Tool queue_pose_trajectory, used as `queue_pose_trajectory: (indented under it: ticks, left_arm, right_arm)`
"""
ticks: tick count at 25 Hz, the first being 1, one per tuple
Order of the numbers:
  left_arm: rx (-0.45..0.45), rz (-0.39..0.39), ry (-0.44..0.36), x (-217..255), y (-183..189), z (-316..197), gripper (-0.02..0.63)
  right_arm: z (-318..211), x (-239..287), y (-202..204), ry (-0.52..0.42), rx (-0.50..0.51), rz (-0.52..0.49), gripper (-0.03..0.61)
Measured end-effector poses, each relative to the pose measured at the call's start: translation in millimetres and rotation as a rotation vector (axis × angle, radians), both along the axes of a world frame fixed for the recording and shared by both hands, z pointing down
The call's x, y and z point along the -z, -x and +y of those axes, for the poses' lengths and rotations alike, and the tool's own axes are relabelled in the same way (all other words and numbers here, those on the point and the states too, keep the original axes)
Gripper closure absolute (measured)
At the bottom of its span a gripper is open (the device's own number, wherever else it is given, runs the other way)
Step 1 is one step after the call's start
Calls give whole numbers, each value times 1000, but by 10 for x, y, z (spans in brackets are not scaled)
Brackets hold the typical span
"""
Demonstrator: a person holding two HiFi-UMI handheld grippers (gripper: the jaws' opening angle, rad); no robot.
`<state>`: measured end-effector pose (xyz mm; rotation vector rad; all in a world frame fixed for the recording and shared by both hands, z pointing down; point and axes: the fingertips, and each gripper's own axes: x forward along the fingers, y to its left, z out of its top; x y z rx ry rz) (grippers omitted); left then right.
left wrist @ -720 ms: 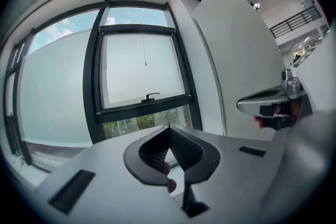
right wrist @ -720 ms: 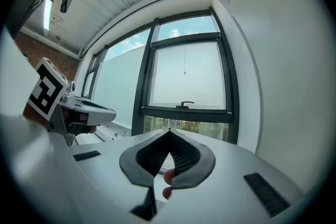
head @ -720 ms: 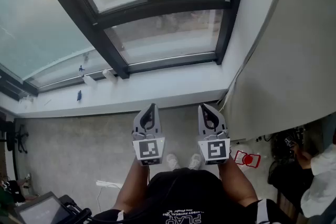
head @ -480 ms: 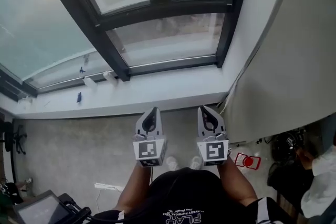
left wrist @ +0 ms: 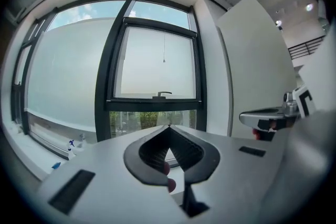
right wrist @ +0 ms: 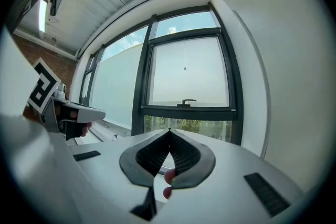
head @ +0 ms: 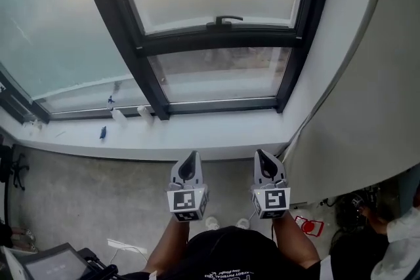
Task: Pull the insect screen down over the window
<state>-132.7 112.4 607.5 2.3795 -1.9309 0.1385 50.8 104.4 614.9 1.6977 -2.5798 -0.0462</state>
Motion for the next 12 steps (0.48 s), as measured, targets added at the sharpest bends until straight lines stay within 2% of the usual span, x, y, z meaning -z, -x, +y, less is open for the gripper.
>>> queue_pose_trajectory:
  ticks: [4, 7, 12]
  left_arm:
    - [6, 18, 32, -95, 125, -22, 611]
    - [22, 9, 41, -107, 251, -74, 611]
    - [1, 13, 49, -68, 320, -191, 611]
  right_arm:
    - [-58, 31, 82, 24, -13, 12, 575]
    - [-61, 119, 172, 8, 5, 33, 575]
    - [-58, 122, 312, -7, 18, 33, 575]
